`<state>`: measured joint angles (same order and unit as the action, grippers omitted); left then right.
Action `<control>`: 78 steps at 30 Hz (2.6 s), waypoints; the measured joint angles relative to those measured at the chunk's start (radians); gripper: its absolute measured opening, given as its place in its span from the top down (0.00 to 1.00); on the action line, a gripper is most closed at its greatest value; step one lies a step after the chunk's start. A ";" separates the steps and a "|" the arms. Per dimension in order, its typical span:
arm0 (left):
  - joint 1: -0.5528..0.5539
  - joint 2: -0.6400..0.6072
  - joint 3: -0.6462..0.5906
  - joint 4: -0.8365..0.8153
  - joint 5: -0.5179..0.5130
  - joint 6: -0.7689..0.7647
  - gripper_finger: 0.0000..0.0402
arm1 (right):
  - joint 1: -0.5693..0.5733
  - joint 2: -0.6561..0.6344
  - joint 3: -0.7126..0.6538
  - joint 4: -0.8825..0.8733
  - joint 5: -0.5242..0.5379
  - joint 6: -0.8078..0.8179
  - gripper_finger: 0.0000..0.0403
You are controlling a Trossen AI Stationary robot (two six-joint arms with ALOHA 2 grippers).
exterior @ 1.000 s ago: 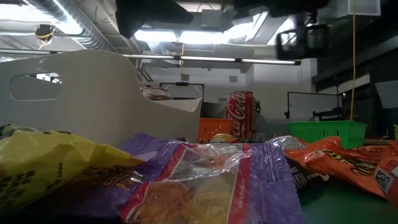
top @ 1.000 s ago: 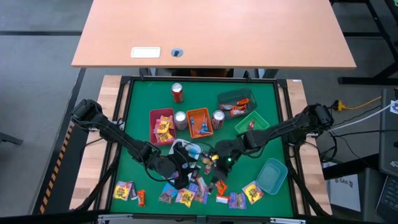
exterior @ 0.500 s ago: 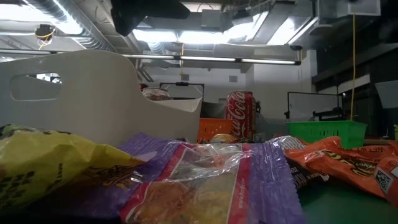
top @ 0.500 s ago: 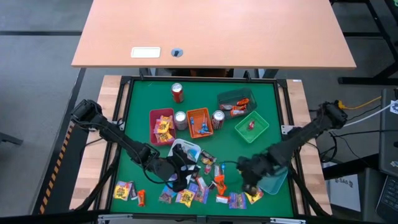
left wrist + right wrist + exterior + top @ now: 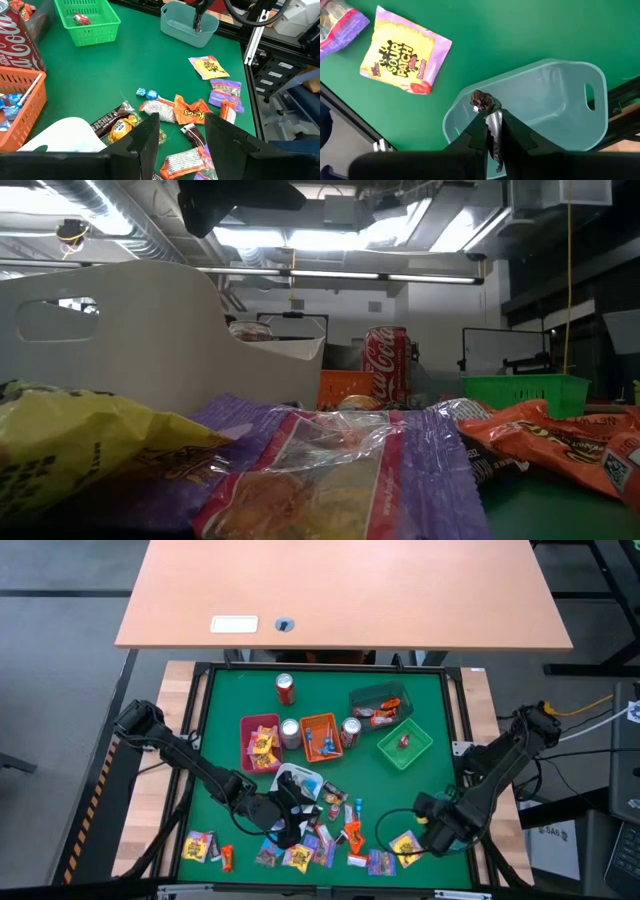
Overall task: Sort candy
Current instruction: Put the brown chocolate into the blue bin
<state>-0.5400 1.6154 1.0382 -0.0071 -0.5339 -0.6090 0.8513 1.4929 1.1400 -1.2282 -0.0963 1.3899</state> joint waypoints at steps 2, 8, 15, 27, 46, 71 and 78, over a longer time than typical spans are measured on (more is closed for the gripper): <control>0.000 0.000 0.000 0.000 0.000 0.000 0.64 | 0.000 0.000 0.000 0.000 0.000 0.000 0.91; 0.000 0.000 0.000 0.000 0.000 0.000 0.64 | 0.000 -0.003 0.045 -0.089 0.004 -0.006 0.91; 0.000 0.000 0.000 0.000 0.000 0.000 0.64 | 0.000 -0.004 -0.004 -0.090 -0.045 -0.008 0.91; 0.000 0.000 -0.001 0.000 0.000 0.000 0.64 | -0.008 -0.004 -0.194 0.390 -0.070 -0.018 0.91; 0.000 0.000 -0.001 0.000 0.000 0.000 0.64 | -0.183 -0.003 -0.202 0.240 0.104 -0.105 0.91; 0.000 0.000 -0.001 0.000 0.000 0.000 0.64 | -0.225 -0.003 -0.175 0.168 0.007 -0.257 0.61; 0.000 0.000 -0.001 0.000 0.000 0.000 0.64 | -0.224 -0.003 -0.038 -0.026 0.025 -0.276 0.57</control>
<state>-0.5396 1.6154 1.0374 -0.0067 -0.5343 -0.6090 0.6277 1.4902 1.1024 -1.2540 -0.0713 1.1137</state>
